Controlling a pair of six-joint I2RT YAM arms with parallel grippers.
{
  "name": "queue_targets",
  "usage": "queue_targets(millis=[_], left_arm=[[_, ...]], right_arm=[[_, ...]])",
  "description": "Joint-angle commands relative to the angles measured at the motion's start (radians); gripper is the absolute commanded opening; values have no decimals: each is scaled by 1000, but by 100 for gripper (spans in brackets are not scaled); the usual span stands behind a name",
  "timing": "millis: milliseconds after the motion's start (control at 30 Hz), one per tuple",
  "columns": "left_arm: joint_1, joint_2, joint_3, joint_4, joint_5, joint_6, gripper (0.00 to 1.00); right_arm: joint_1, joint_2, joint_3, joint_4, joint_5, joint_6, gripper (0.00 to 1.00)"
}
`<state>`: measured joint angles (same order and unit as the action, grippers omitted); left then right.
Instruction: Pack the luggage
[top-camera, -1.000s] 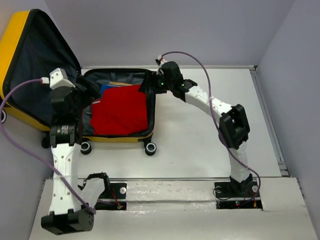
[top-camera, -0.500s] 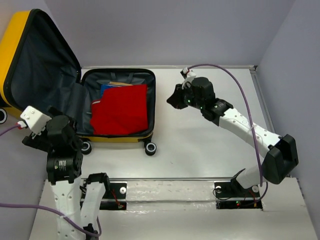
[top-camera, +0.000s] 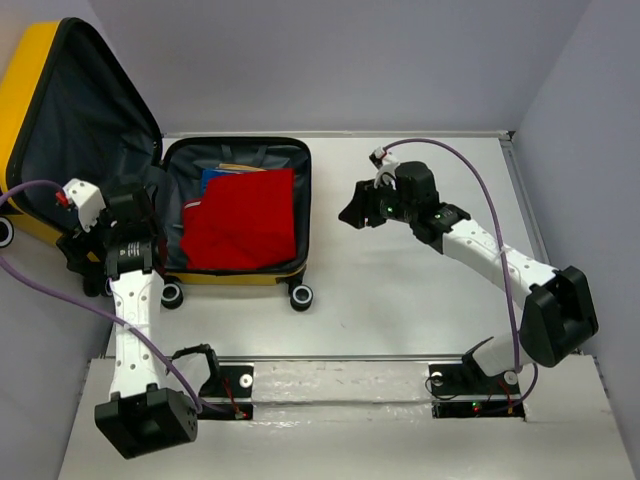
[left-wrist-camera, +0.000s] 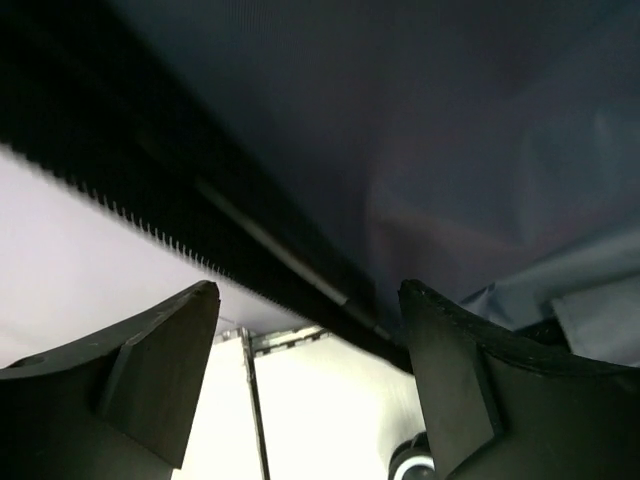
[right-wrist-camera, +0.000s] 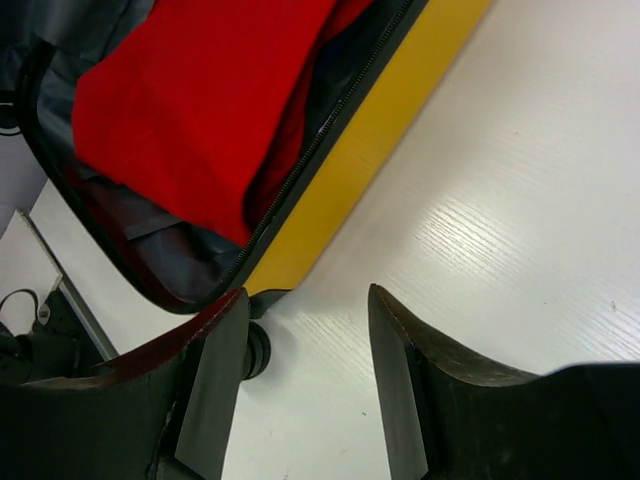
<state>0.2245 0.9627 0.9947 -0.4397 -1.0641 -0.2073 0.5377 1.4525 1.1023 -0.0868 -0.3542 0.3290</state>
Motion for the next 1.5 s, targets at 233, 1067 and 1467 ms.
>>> queue_targets(millis=[233,1067,1467], left_arm=[[4,108,140,167,-79,63,37],[-859,-216,-99,340,98,238,6],[-1087,-153,88,58,702,203,99]], right_arm=[[4,83,11,108,-58,19,60],[44,516,189,357,-209,341,41],[-30,418,70,355,-121,347,44]])
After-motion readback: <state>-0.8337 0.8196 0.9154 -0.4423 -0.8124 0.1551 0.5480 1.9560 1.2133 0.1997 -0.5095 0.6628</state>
